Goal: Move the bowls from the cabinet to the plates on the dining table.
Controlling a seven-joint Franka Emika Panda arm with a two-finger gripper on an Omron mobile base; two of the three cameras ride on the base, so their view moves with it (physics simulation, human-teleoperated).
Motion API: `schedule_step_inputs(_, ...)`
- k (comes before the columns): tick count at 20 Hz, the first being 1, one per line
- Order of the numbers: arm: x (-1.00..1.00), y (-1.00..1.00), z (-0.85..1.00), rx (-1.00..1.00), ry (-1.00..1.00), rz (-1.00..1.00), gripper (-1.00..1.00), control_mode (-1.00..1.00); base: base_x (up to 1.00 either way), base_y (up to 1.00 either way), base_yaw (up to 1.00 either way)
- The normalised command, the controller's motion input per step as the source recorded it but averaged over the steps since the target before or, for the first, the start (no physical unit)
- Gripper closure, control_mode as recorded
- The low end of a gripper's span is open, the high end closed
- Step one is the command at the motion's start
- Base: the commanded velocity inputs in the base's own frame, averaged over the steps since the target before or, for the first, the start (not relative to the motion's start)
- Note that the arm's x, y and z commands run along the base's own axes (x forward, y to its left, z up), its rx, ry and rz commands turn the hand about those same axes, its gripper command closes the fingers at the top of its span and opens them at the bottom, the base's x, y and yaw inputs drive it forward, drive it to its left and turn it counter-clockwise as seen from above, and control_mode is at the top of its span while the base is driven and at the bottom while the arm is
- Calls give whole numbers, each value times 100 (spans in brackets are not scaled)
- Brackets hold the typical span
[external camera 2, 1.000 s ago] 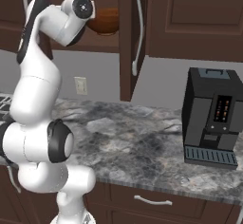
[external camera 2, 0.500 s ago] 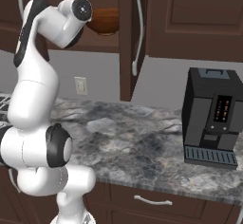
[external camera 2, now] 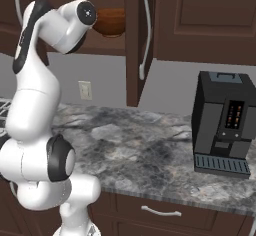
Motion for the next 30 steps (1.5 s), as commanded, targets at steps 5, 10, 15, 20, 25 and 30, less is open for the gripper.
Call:
schedule_step_inputs(5, -39, 44, 4, 1, 3, 3, -100, -100, 0, 0, 0)
schedule_step_inputs(10, -42, 45, 1, 1, 1, 3, -100, -100, 0, 0, 0)
schedule_step_inputs(15, -42, 54, -8, 0, -2, 2, -100, -100, 0, 0, 0)
schedule_step_inputs(20, -35, 61, -16, 0, -5, 0, -100, -100, 0, 0, 0)
schedule_step_inputs(25, -33, 61, -12, 0, -8, 0, -100, -100, 0, 0, 0)
schedule_step_inputs(30, -33, 60, -8, 1, -9, 0, -100, -100, 0, 0, 0)
